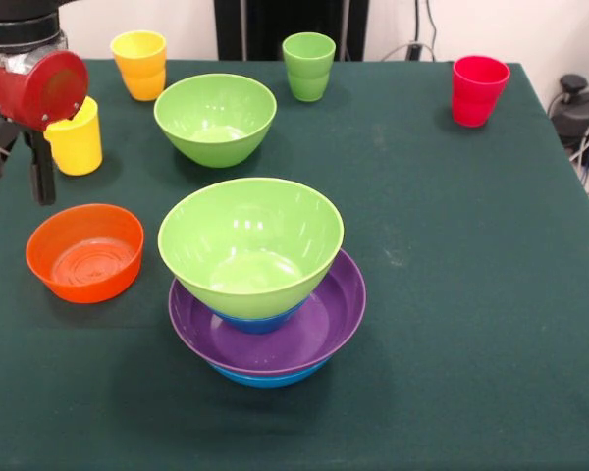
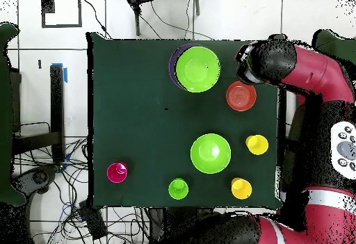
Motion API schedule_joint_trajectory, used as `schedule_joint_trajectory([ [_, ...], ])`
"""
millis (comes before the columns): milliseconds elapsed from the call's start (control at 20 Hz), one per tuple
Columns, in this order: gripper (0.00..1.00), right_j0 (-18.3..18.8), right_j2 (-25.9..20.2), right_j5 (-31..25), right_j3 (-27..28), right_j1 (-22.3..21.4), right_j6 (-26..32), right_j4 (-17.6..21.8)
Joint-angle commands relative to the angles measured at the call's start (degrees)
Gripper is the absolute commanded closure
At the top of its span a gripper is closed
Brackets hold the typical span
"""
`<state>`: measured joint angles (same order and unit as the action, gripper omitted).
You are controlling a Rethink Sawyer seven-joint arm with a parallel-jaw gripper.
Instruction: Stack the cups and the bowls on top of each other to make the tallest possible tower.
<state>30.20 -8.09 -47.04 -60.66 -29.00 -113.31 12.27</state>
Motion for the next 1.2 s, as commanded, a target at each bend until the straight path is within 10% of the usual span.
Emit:
schedule_joint_trajectory([
  [50,0.00,-2.04,1.62,-7.68,4.96,5.41,-8.07,-0.67],
  [1200,0.00,-2.45,2.03,-3.66,-0.85,5.76,-1.08,-2.14],
])
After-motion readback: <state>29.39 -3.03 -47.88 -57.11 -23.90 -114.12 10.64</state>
